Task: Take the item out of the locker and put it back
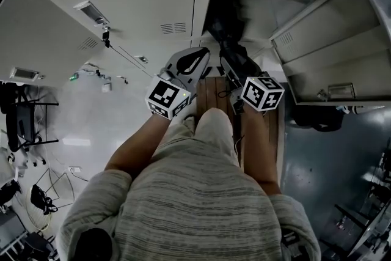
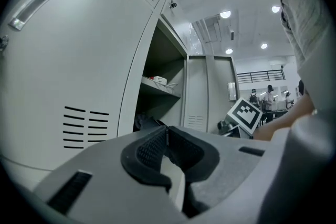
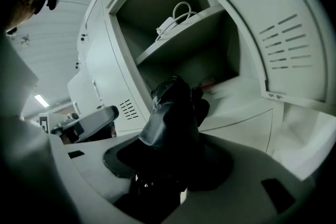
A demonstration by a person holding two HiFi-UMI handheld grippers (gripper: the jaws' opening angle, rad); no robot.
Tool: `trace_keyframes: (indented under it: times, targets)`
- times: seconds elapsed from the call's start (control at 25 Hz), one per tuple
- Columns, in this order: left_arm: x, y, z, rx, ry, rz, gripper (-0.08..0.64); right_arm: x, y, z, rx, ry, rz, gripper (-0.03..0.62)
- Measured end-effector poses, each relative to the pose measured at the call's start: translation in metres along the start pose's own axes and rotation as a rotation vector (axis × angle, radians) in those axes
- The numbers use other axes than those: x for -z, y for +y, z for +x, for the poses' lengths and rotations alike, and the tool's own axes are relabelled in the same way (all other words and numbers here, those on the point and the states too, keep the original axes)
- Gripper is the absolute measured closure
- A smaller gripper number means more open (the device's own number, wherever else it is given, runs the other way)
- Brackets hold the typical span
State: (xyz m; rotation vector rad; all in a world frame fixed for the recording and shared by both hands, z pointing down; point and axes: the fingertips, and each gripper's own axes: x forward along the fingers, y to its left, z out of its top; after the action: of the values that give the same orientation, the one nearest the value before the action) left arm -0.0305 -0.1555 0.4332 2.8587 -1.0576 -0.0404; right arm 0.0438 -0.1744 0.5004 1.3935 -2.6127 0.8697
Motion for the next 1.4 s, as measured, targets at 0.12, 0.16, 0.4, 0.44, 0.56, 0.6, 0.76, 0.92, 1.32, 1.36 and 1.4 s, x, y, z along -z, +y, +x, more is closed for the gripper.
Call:
trace_keyframes:
  times: [0.12, 0.16, 0.4, 0.44, 0.56, 0.6, 0.76, 0.92, 1.32, 1.36, 1.4]
  targets:
    - [-0.005, -0.005, 0.0, 0.017, -0.008, 0.0, 0.541, 0.001, 0.008, -0.015, -0.031, -0.034, 0.011, 0.357]
    - [-0.006, -0.008, 0.0, 0.022, -0.009, -0.002, 0.541, 0.0, 0.011, -0.02, -0.043, -0.048, 0.011, 0.359]
    - [-0.015, -0.027, -0.003, 0.061, -0.023, -0.015, 0.541, -0.011, 0.03, -0.05, -0.088, -0.118, -0.001, 0.359]
    - [-0.017, -0.03, -0.004, 0.067, -0.023, -0.014, 0.541, -0.013, 0.033, -0.055, -0.097, -0.131, 0.003, 0.359]
    - [-0.021, -0.042, -0.007, 0.092, -0.024, -0.011, 0.541, -0.019, 0.043, -0.07, -0.121, -0.168, 0.007, 0.359]
    - [-0.022, -0.045, -0.008, 0.103, -0.026, -0.01, 0.541, -0.021, 0.046, -0.075, -0.128, -0.18, 0.004, 0.359]
    - [-0.03, -0.057, -0.01, 0.146, -0.03, -0.003, 0.541, -0.029, 0.057, -0.098, -0.147, -0.235, -0.007, 0.359]
    - [-0.039, -0.069, -0.009, 0.204, -0.03, 0.024, 0.541, -0.041, 0.068, -0.119, -0.128, -0.307, -0.048, 0.359]
    - [-0.07, -0.087, -0.007, 0.288, -0.078, 0.051, 0.541, -0.08, 0.096, -0.147, -0.104, -0.452, -0.174, 0.359]
    - [-0.073, -0.088, -0.007, 0.293, -0.084, 0.053, 0.541, -0.082, 0.098, -0.149, -0.108, -0.461, -0.18, 0.359]
    - [-0.076, -0.089, -0.008, 0.296, -0.089, 0.056, 0.541, -0.085, 0.1, -0.149, -0.111, -0.467, -0.186, 0.359]
